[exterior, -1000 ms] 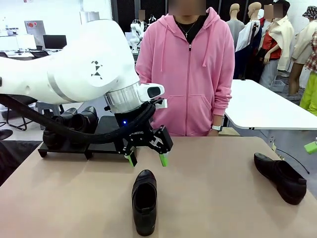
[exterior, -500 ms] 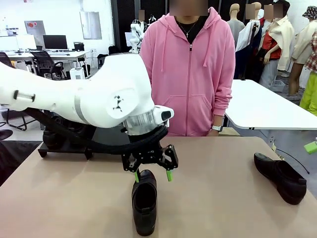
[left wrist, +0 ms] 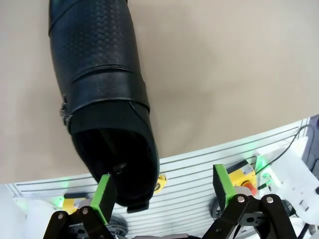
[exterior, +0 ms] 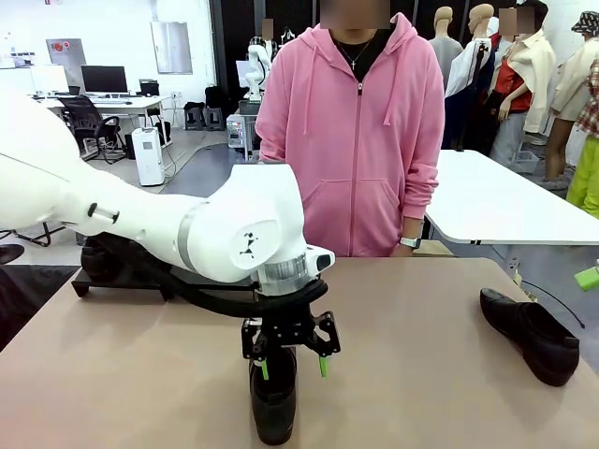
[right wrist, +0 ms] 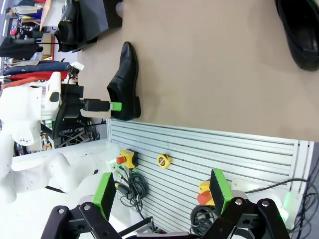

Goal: Organize the shoes by placing them on the stand.
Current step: Place the Shoe from the middle of the table onto the Shoes Stand.

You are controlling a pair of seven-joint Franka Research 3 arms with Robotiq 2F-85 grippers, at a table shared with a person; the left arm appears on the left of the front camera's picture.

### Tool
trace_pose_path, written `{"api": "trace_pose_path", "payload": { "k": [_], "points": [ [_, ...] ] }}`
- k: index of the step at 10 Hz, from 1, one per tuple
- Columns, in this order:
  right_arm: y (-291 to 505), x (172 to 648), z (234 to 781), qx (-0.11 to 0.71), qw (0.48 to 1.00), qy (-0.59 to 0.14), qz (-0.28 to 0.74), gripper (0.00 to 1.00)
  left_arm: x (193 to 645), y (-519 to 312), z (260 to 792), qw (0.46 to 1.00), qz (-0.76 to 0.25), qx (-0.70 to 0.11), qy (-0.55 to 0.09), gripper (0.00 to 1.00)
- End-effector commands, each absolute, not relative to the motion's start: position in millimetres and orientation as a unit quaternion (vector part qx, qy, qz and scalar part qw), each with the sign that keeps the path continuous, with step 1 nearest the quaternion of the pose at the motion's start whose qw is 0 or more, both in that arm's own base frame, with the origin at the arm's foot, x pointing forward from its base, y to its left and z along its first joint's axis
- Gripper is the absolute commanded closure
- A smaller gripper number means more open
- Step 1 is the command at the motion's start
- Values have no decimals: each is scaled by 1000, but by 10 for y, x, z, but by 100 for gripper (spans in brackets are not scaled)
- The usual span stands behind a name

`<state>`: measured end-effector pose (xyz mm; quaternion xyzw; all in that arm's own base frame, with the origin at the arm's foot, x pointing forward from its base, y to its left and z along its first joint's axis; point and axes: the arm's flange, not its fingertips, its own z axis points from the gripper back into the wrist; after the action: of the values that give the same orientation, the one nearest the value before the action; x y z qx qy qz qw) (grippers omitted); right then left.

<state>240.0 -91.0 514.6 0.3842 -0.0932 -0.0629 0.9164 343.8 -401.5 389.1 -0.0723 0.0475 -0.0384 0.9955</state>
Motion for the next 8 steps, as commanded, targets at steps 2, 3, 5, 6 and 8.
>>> {"api": "trace_pose_path", "payload": {
  "k": [2, 3, 5, 6, 8],
  "points": [
    [-912, 2399, 5182, 393, 912, -97, -61, 0, 3344, -4084, 3732, 998, 1, -60, -5, 0],
    [-912, 2399, 5182, 393, 912, -97, -61, 0, 3349, -4120, 3653, 998, -7, -59, -9, 0],
    [-912, 2399, 5182, 393, 912, -97, -61, 0, 3353, -4171, 3568, 999, -7, -43, -9, 0],
    [-912, 2399, 5182, 393, 912, -97, -61, 0, 3358, -4168, 3566, 999, -11, -29, -8, 0],
    [-912, 2399, 5182, 393, 912, -97, -61, 0, 3366, -4185, 3548, 1000, -11, -14, -11, 60]
  ]
}}
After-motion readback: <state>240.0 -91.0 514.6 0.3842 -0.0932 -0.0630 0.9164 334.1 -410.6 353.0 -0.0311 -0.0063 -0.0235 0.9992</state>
